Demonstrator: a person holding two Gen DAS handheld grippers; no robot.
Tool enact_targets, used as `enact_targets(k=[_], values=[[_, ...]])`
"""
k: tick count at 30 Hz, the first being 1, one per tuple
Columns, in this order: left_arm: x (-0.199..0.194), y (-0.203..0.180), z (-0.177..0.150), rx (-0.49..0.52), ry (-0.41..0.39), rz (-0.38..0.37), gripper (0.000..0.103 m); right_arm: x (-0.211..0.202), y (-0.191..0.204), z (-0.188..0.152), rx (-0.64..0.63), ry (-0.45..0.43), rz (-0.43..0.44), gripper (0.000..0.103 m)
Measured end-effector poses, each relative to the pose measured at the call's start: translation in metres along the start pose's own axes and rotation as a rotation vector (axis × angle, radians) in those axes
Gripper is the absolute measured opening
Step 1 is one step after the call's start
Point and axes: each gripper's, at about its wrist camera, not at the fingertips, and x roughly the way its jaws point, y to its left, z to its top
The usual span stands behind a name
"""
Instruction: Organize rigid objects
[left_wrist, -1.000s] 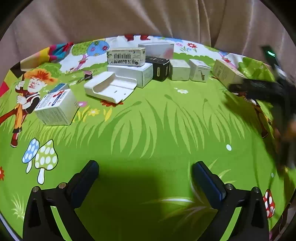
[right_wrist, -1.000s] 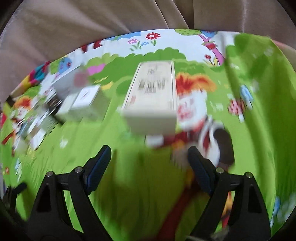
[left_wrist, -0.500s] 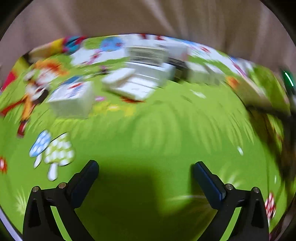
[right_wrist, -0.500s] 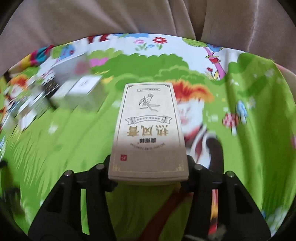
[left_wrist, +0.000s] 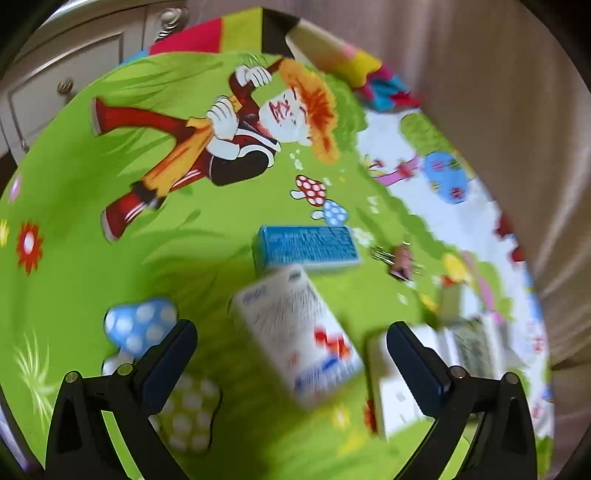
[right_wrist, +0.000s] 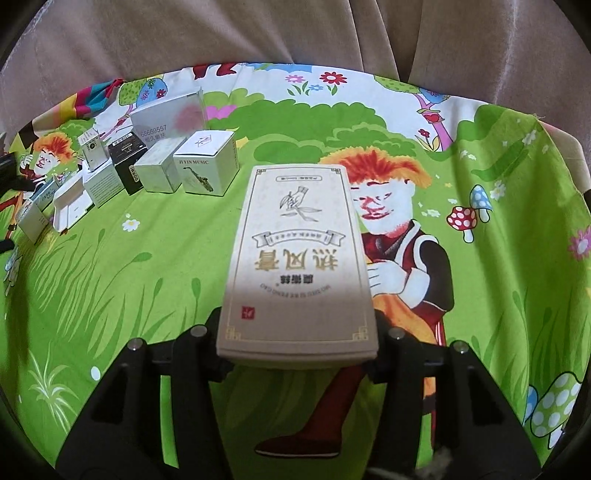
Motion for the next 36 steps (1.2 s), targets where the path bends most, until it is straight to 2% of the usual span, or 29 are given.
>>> enact_targets(k=[1, 3, 4, 5, 6, 7, 10, 13, 15, 16, 17, 18, 20, 22, 24, 26, 29, 30, 31, 32, 33, 35, 36], values=[[0.015, -0.005, 0.004, 0.040, 0.047, 0.022, 0.103, 0.000, 0.000, 0.000, 0.002, 0.000, 0.003, 0.056], [0.019, -0.016, 0.000, 0.167, 0.044, 0.069, 0.100, 0.001, -0.002, 0.001, 0.006, 0.000, 0.010, 0.057], [0.020, -0.018, -0.006, 0.219, 0.052, 0.053, 0.098, 0.001, -0.002, 0.000, 0.007, 0.000, 0.012, 0.057], [0.012, -0.015, -0.012, 0.259, 0.019, 0.033, 0.076, 0.001, -0.003, 0.000, 0.010, 0.000, 0.015, 0.057], [0.005, -0.009, -0.018, 0.284, -0.006, 0.003, 0.076, 0.001, -0.003, 0.000, 0.012, -0.001, 0.018, 0.057], [-0.001, 0.000, -0.027, 0.325, -0.004, -0.066, 0.076, 0.001, -0.003, 0.001, 0.013, -0.001, 0.020, 0.057], [-0.016, 0.016, -0.046, 0.468, -0.008, -0.177, 0.076, 0.001, -0.003, 0.001, 0.013, -0.001, 0.020, 0.057], [-0.033, 0.032, -0.067, 0.647, 0.052, -0.305, 0.076, 0.001, -0.003, 0.001, 0.010, -0.001, 0.017, 0.057], [-0.040, 0.035, -0.079, 0.749, 0.071, -0.298, 0.080, 0.001, -0.002, 0.000, 0.007, -0.001, 0.011, 0.057], [-0.043, 0.034, -0.084, 0.810, 0.073, -0.272, 0.080, 0.001, -0.002, 0.000, 0.005, -0.001, 0.009, 0.057], [-0.041, 0.034, -0.085, 0.839, 0.066, -0.225, 0.086, 0.001, -0.001, 0.000, 0.005, -0.001, 0.006, 0.057], [-0.040, 0.029, -0.088, 0.849, 0.053, -0.155, 0.094, 0.001, -0.001, 0.000, 0.005, 0.000, 0.005, 0.057], [-0.036, 0.035, -0.079, 0.736, 0.055, -0.043, 0.098, 0.001, -0.001, 0.000, 0.005, 0.000, 0.003, 0.057], [-0.039, 0.046, -0.068, 0.553, 0.083, -0.022, 0.098, 0.001, -0.001, 0.000, 0.003, 0.000, 0.001, 0.057], [-0.044, 0.049, -0.063, 0.467, 0.078, -0.018, 0.098, 0.001, -0.001, 0.001, 0.002, 0.000, 0.000, 0.057], [-0.045, 0.045, -0.061, 0.462, 0.082, -0.067, 0.098, 0.001, -0.002, 0.001, 0.003, 0.000, -0.001, 0.058], [-0.035, 0.036, -0.064, 0.529, 0.058, -0.032, 0.098, 0.002, -0.002, 0.001, 0.003, 0.000, 0.000, 0.058], [-0.030, 0.035, -0.063, 0.535, 0.049, -0.038, 0.096, 0.001, -0.002, 0.001, 0.003, -0.001, 0.000, 0.058], [-0.033, 0.035, -0.066, 0.564, -0.011, -0.053, 0.088, 0.001, -0.002, 0.001, 0.003, -0.001, 0.001, 0.058], [-0.034, 0.035, -0.069, 0.598, -0.060, -0.058, 0.053, 0.001, -0.002, 0.001, 0.003, -0.001, 0.000, 0.058], [-0.040, 0.034, -0.074, 0.622, -0.090, -0.075, 0.041, 0.001, -0.002, 0.001, 0.003, -0.001, 0.001, 0.058], [-0.046, 0.029, -0.086, 0.687, -0.066, -0.237, 0.041, 0.001, -0.002, 0.001, 0.001, -0.002, -0.002, 0.058], [-0.049, 0.024, -0.095, 0.737, -0.081, -0.219, 0.041, 0.002, -0.002, 0.001, -0.001, -0.002, -0.002, 0.057]])
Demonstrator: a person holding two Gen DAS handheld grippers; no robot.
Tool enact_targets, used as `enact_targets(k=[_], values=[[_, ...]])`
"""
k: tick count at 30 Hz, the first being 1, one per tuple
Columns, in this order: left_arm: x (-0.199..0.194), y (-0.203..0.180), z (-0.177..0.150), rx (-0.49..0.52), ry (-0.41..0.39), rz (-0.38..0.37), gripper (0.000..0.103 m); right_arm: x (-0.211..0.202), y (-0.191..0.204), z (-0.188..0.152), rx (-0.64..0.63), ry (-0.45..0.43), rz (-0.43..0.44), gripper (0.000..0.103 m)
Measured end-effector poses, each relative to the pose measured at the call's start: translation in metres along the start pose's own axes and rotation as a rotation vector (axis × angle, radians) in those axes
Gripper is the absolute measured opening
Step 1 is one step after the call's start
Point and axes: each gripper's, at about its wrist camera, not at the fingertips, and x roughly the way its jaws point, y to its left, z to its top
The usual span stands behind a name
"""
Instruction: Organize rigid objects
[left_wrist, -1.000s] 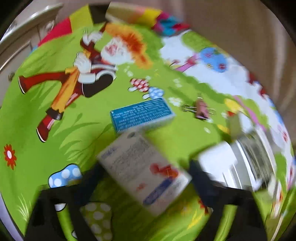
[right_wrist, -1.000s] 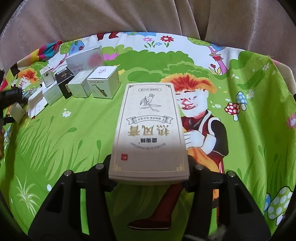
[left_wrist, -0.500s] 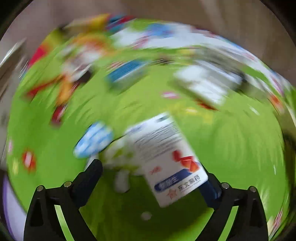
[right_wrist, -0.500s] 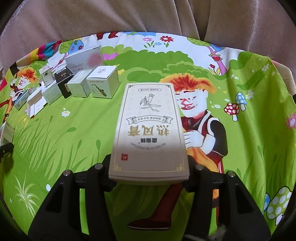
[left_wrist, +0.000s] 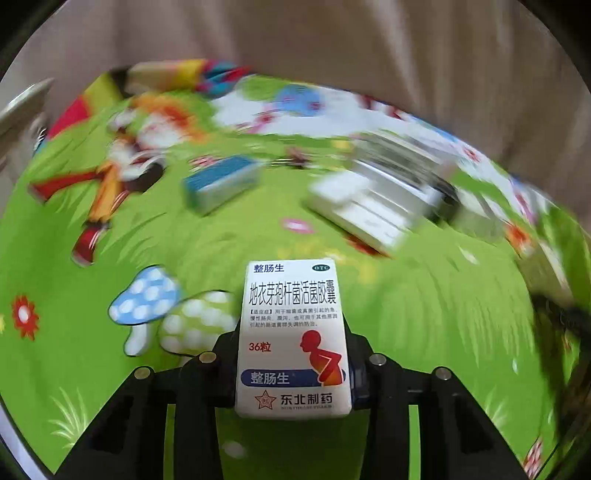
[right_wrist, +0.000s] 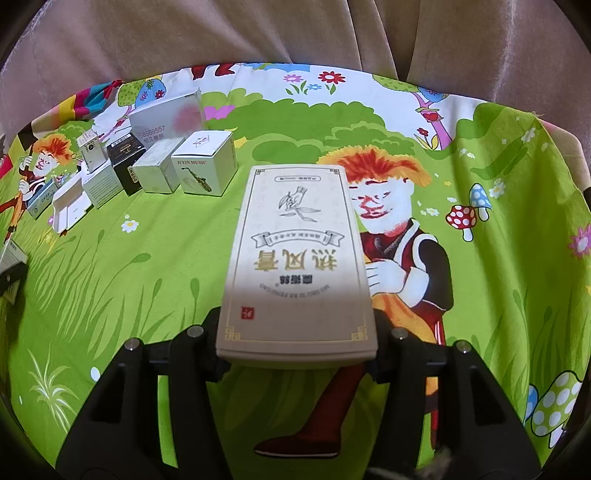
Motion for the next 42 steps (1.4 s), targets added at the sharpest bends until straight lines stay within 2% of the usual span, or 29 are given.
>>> enact_targets(k=[1, 3, 5, 8, 12, 15, 20, 30, 34, 36, 37, 39, 42], values=[[-0.001, -0.015, -0.004, 0.068, -0.009, 0.020, 0.041, 0.000, 0.000, 0.000, -0.002, -0.002, 0.004, 0.055], [-0.002, -0.026, -0.005, 0.095, -0.013, 0.005, 0.041, 0.000, 0.001, 0.000, -0.005, -0.003, 0.003, 0.055], [0.000, -0.030, -0.001, 0.074, 0.002, -0.016, 0.041, 0.000, 0.001, 0.000, -0.007, -0.004, 0.005, 0.055], [0.003, -0.034, 0.000, 0.097, -0.011, -0.017, 0.041, -0.001, 0.003, 0.000, -0.018, -0.006, 0.003, 0.055], [0.000, -0.029, -0.008, 0.093, -0.016, -0.024, 0.041, -0.001, 0.004, -0.001, -0.028, -0.011, -0.006, 0.055], [0.012, -0.019, -0.003, 0.082, -0.016, -0.032, 0.041, -0.002, 0.006, -0.001, -0.037, -0.015, -0.019, 0.055], [0.000, -0.024, -0.013, 0.058, -0.025, -0.064, 0.041, -0.006, 0.006, -0.001, -0.045, -0.036, -0.050, 0.055], [-0.042, -0.064, -0.025, 0.113, -0.087, -0.136, 0.041, -0.042, 0.009, -0.007, -0.044, -0.217, -0.099, 0.055], [-0.078, -0.069, -0.014, 0.118, -0.166, -0.165, 0.041, -0.059, 0.013, -0.011, -0.027, -0.252, -0.100, 0.055], [-0.099, -0.067, -0.008, 0.113, -0.221, -0.174, 0.041, -0.089, 0.019, -0.015, -0.017, -0.334, -0.097, 0.055], [-0.119, -0.066, -0.004, 0.107, -0.281, -0.182, 0.041, -0.108, 0.022, -0.017, -0.015, -0.386, -0.100, 0.055], [-0.149, -0.064, 0.001, 0.094, -0.370, -0.204, 0.041, -0.160, 0.031, -0.024, 0.003, -0.537, -0.103, 0.055], [-0.211, -0.062, 0.006, 0.095, -0.575, -0.208, 0.041, -0.233, 0.046, -0.040, -0.006, -0.770, -0.107, 0.055]])
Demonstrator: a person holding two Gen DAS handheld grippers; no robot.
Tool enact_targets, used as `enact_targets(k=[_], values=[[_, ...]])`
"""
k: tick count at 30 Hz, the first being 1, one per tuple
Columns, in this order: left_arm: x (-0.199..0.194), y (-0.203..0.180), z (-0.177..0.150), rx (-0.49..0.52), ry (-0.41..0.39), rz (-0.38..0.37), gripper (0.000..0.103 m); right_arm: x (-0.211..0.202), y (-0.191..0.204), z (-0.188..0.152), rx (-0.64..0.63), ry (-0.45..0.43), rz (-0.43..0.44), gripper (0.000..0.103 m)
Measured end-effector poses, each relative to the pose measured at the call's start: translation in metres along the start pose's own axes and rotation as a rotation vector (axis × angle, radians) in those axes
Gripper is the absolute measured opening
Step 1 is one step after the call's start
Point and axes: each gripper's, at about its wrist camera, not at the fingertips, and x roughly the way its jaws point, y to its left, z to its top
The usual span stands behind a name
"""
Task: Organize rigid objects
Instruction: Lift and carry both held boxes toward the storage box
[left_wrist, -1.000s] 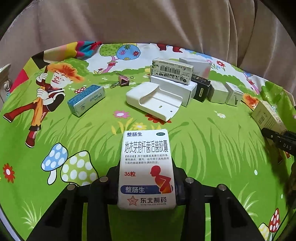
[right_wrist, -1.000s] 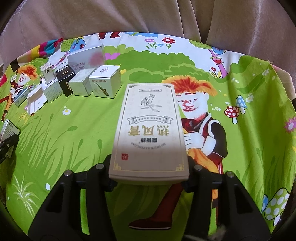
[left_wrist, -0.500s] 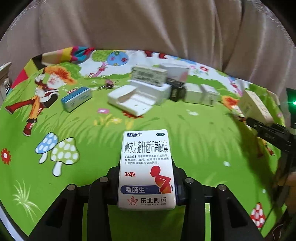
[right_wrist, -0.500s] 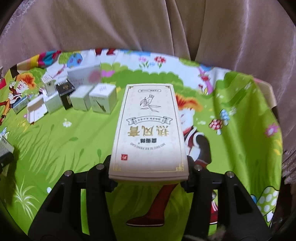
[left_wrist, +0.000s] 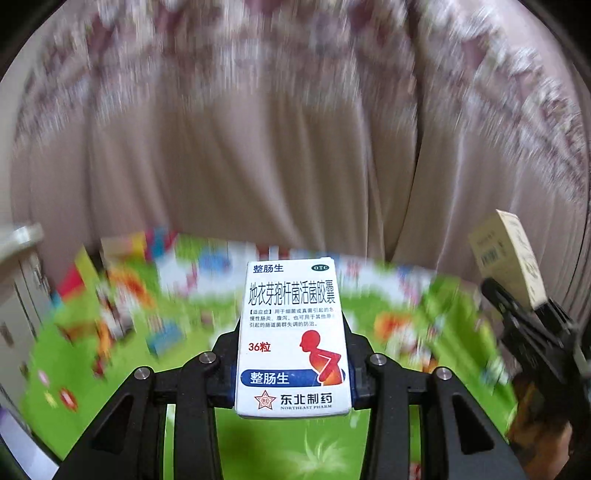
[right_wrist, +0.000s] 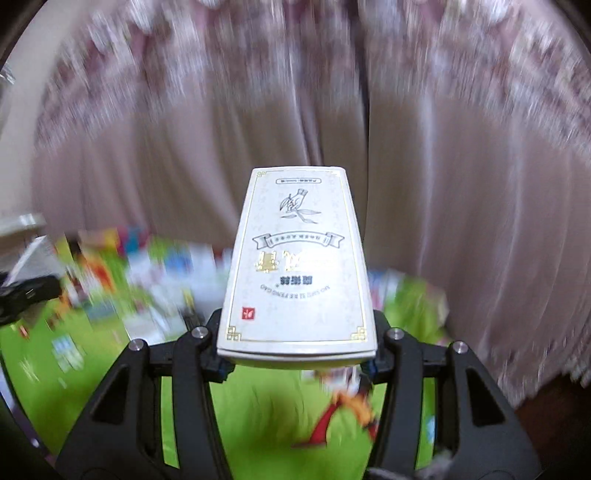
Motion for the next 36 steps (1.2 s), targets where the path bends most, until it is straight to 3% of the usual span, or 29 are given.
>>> enact_targets(k=[4, 8, 16, 30, 36], values=[[-0.052, -0.004, 0.028, 0.015, -0.198, 0.008, 0.041, -0.059, 0.014, 0.028, -0.039, -0.194, 0.010, 0.055], [-0.071, 0.001, 0.034, 0.014, -0.245, 0.013, 0.041, -0.085, 0.027, 0.040, -0.040, -0.264, 0.043, 0.055], [-0.089, 0.034, 0.021, -0.027, -0.198, 0.070, 0.042, -0.100, 0.062, 0.044, -0.086, -0.255, 0.148, 0.055], [-0.141, 0.153, -0.033, -0.219, -0.083, 0.341, 0.042, -0.115, 0.189, 0.016, -0.246, -0.145, 0.562, 0.055], [-0.168, 0.203, -0.070, -0.331, 0.016, 0.453, 0.042, -0.121, 0.247, -0.001, -0.349, -0.065, 0.766, 0.055]])
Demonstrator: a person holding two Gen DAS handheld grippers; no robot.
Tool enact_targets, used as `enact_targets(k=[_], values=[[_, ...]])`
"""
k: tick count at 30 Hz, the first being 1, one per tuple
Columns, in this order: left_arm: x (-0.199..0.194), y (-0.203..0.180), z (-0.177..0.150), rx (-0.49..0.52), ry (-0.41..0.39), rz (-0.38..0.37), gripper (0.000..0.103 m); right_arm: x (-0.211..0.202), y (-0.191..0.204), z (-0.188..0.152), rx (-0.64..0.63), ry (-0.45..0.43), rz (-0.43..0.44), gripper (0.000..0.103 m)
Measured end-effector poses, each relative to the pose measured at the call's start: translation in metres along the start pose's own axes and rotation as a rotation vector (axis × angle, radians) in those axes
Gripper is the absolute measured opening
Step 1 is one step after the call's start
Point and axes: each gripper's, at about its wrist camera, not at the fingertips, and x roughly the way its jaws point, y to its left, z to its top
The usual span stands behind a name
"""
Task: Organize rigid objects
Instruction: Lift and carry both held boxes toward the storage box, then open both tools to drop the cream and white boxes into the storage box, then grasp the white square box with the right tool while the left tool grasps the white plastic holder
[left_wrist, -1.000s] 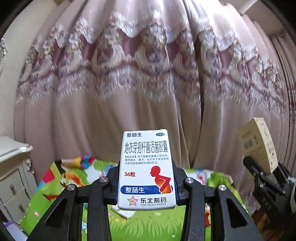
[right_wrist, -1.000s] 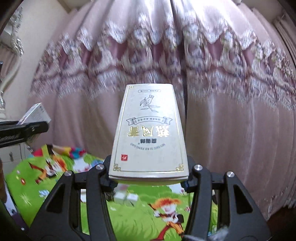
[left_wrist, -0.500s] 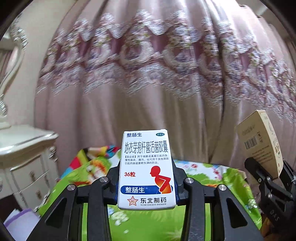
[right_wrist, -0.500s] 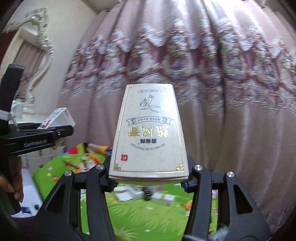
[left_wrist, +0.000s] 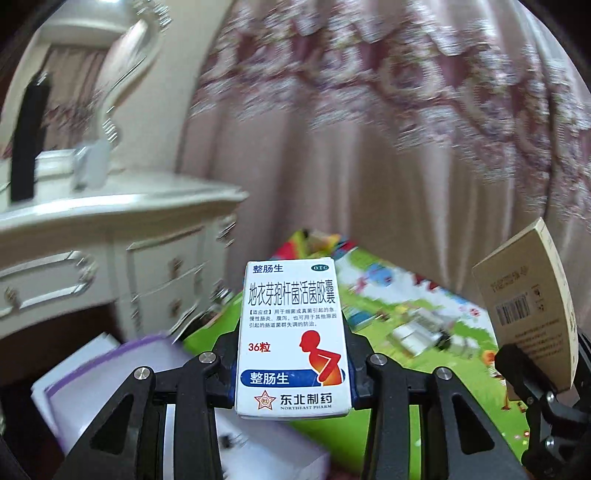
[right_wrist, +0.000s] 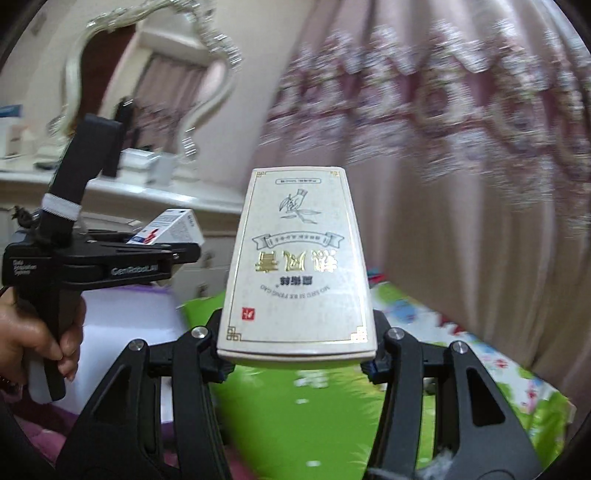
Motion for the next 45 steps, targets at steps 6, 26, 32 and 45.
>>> enact_targets(k=[6, 26, 32, 45], values=[[0.012, 0.061, -0.031, -0.099, 0.156, 0.123, 0.042, 0.042, 0.049, -0.011, -0.020, 0.141, 0.248, 0.055], [0.039, 0.151, -0.103, -0.273, 0.466, 0.487, 0.093, 0.119, 0.110, -0.068, -0.012, 0.495, 0.601, 0.079], [0.036, 0.105, -0.076, -0.202, 0.352, 0.368, 0.093, 0.104, 0.001, -0.082, 0.193, 0.469, 0.305, 0.090], [0.205, -0.139, -0.083, 0.175, 0.609, -0.159, 0.100, 0.090, -0.288, -0.245, 0.619, 0.788, -0.360, 0.092]])
